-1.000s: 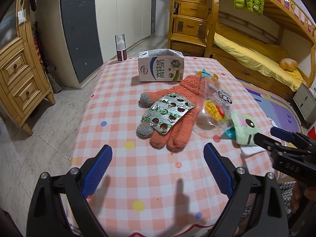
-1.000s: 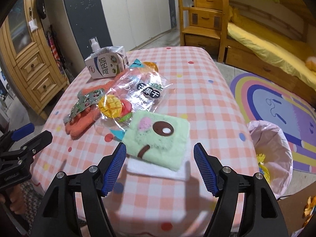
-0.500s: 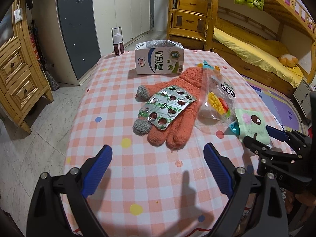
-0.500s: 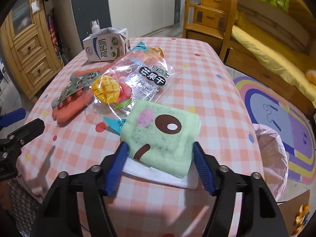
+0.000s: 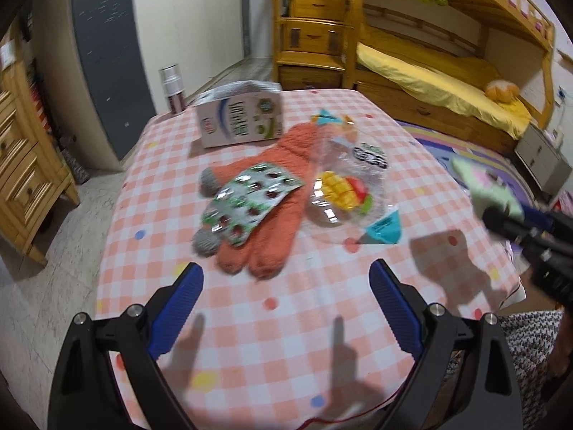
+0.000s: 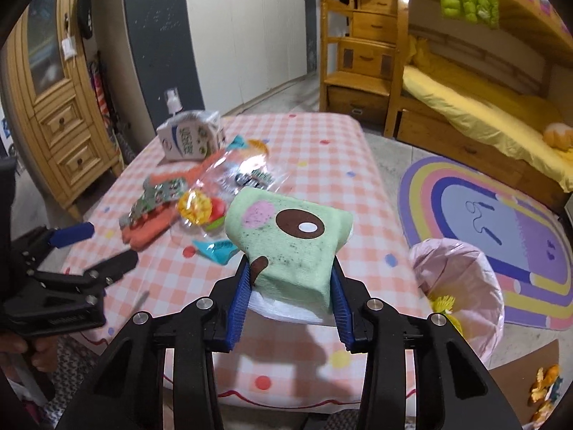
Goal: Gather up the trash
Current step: 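Grasp the dried mango bag with the left tool while the right tool holds the sponge, then carry both items over the pink bin and open both tools to drop them, then return to the table and grasp the silver pill blister pack with the left tool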
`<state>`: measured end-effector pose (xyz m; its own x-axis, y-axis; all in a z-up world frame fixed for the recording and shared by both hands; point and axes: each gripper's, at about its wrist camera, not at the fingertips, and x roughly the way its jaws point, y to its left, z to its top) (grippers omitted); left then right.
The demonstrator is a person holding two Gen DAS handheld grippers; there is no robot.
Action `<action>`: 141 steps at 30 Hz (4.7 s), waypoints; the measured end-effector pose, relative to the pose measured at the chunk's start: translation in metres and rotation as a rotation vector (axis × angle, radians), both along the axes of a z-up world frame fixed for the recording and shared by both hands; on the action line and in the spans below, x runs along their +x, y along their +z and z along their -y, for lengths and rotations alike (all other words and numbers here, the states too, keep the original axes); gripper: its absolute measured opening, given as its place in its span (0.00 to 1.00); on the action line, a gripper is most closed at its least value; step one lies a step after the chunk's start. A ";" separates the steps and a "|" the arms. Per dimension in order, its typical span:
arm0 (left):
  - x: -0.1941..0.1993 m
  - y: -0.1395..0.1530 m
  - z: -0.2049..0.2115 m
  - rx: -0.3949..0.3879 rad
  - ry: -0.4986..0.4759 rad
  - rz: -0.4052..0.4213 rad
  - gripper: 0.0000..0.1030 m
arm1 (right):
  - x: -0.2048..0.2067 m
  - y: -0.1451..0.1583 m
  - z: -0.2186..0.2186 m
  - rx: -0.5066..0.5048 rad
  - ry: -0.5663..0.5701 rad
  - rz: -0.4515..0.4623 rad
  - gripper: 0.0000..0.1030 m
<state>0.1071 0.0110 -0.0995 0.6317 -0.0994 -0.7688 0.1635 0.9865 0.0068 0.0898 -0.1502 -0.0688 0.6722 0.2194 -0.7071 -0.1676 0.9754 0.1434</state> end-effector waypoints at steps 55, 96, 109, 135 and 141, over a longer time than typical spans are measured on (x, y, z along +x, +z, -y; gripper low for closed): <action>-0.012 0.069 0.034 -0.199 -0.250 0.131 0.09 | -0.003 0.000 0.065 0.153 -0.136 0.036 0.42; 0.042 0.017 0.262 -0.186 -0.530 0.036 0.53 | -0.004 -0.092 0.243 0.115 -0.489 -0.182 0.64; 0.010 0.030 0.199 -0.131 -0.436 0.066 0.70 | -0.055 -0.011 0.221 0.144 -0.479 -0.035 0.65; -0.012 0.034 -0.022 -0.072 -0.001 0.082 0.79 | -0.027 0.036 0.028 0.087 -0.072 0.037 0.59; -0.006 0.033 -0.050 -0.071 0.022 0.075 0.79 | -0.014 0.044 0.008 0.111 -0.055 0.048 0.59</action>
<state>0.1009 0.0613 -0.0662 0.6901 -0.1376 -0.7105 0.1435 0.9883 -0.0521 0.0756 -0.1580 -0.0250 0.7180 0.2564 -0.6471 -0.1236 0.9619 0.2440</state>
